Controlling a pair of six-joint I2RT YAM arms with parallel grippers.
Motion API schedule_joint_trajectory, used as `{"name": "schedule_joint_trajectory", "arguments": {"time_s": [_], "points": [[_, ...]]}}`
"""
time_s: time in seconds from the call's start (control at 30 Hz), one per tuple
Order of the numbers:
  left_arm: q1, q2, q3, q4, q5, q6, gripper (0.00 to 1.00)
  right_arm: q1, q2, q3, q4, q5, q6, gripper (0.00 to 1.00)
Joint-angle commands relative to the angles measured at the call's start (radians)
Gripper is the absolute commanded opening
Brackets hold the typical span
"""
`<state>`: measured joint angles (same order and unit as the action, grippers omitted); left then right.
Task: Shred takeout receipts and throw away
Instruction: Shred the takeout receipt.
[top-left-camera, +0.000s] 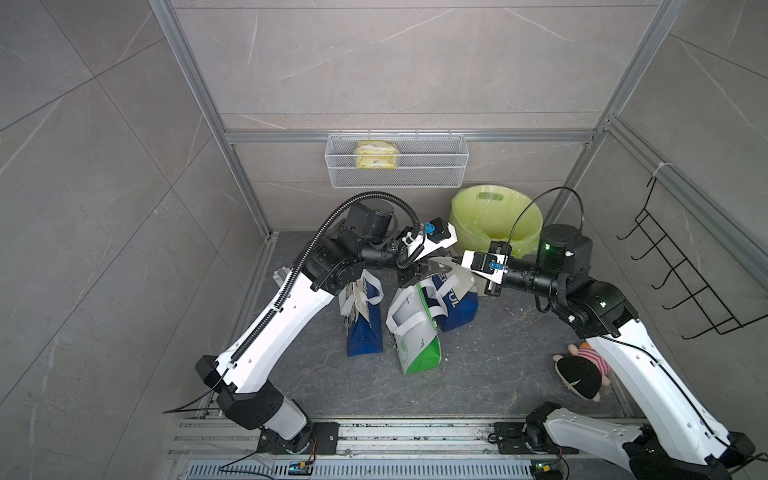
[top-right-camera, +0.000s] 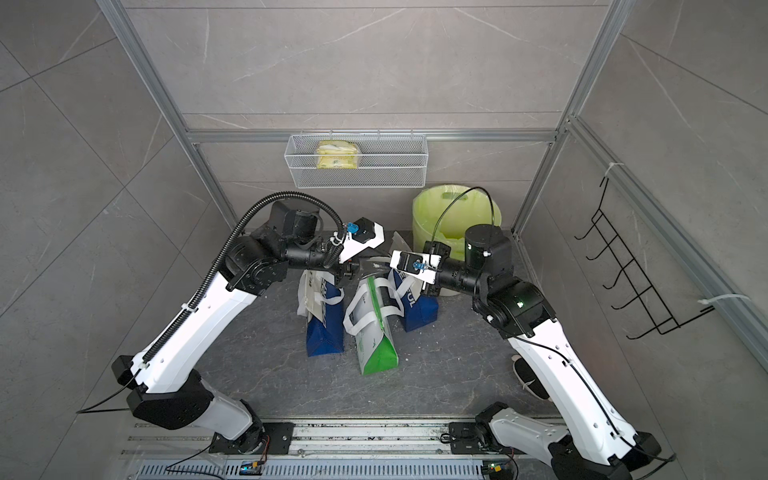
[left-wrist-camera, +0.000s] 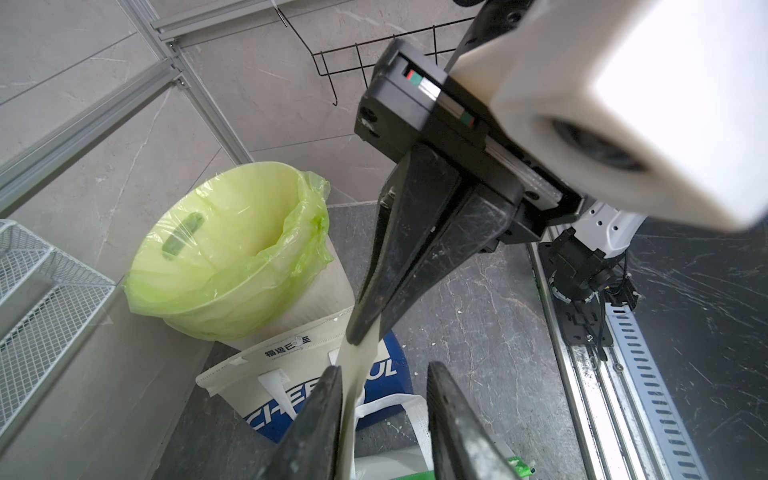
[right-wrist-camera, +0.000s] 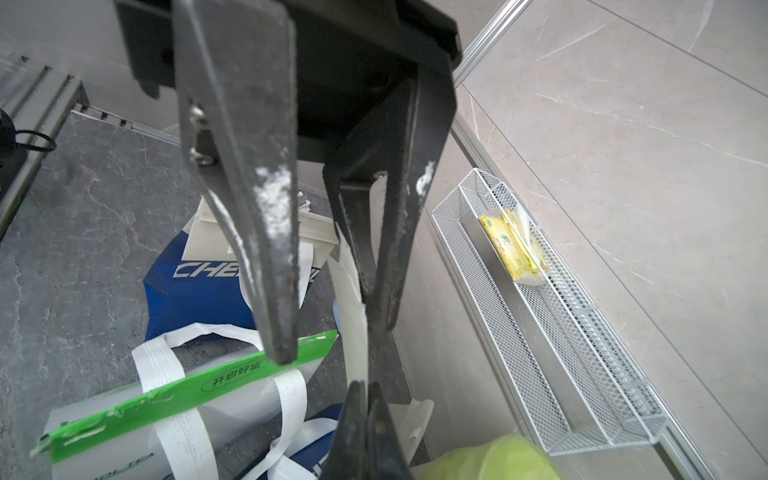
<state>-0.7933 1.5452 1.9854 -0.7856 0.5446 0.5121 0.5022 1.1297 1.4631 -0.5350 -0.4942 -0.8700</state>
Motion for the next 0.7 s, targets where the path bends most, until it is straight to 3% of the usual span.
{"name": "schedule_joint_trajectory", "arguments": {"time_s": [0.0,0.23,0.4,0.67], "points": [[-0.002,-0.001,0.029,-0.004,0.012,0.000,0.29,0.010,-0.018,-0.010,0.006,0.008,-0.018,0.00],[-0.004,0.015,0.035,0.009,0.019,-0.015,0.19,0.017,-0.018,-0.010,0.004,0.002,-0.030,0.00],[-0.005,0.016,0.025,0.048,0.033,-0.037,0.01,0.019,-0.032,-0.027,0.007,-0.005,-0.047,0.00],[-0.004,0.027,0.001,0.109,0.067,-0.137,0.00,0.029,-0.085,-0.103,0.094,0.015,-0.088,0.00]]}}
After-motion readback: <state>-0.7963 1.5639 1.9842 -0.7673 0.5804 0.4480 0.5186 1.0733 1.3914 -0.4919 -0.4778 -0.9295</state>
